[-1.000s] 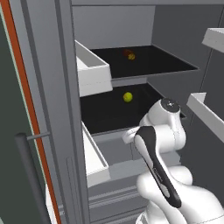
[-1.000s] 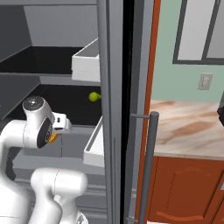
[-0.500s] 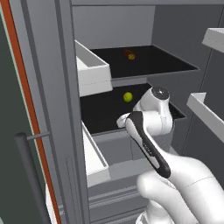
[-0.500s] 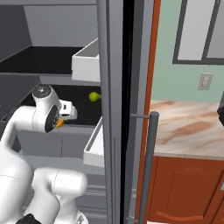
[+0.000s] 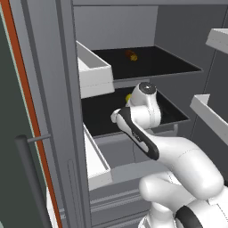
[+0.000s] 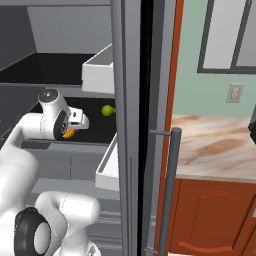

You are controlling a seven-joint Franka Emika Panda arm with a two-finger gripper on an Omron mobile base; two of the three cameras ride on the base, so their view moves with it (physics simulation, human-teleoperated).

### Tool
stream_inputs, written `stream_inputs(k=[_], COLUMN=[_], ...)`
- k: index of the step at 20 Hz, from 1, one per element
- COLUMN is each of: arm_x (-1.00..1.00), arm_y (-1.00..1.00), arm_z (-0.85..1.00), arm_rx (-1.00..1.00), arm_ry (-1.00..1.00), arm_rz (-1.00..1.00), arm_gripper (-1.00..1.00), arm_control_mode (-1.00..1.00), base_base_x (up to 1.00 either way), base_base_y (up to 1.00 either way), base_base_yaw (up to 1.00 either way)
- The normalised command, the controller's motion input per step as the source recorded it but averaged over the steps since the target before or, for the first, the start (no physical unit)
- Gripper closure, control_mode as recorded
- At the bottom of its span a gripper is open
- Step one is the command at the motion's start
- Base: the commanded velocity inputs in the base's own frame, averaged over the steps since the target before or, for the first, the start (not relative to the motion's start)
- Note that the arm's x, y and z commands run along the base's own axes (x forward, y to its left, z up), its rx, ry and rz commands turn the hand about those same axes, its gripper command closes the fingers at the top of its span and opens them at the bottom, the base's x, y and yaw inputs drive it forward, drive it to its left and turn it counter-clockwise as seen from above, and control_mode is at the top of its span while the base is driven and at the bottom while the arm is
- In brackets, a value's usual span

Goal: Place the orange in the correct fridge rack based on whether it is a fruit or vegetable. Finally, close the fridge door.

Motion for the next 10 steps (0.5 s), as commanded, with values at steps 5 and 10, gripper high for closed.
stream_inputs(k=[5,10], arm_x=[0.37,0.36], arm_y=[0.15,0.13], arm_z=[0.00,-0.05], arm_rx=[-0.02,-0.03], arm_ry=[-0.01,0.00], arm_rz=[-0.05,-0.03], arm_gripper=[1.00,1.00], arm_control_mode=[-1.00,-1.00], base_base_x=[0.00,0.00], base_base_y=[0.00,0.00], base_base_yaw=[0.00,0.00])
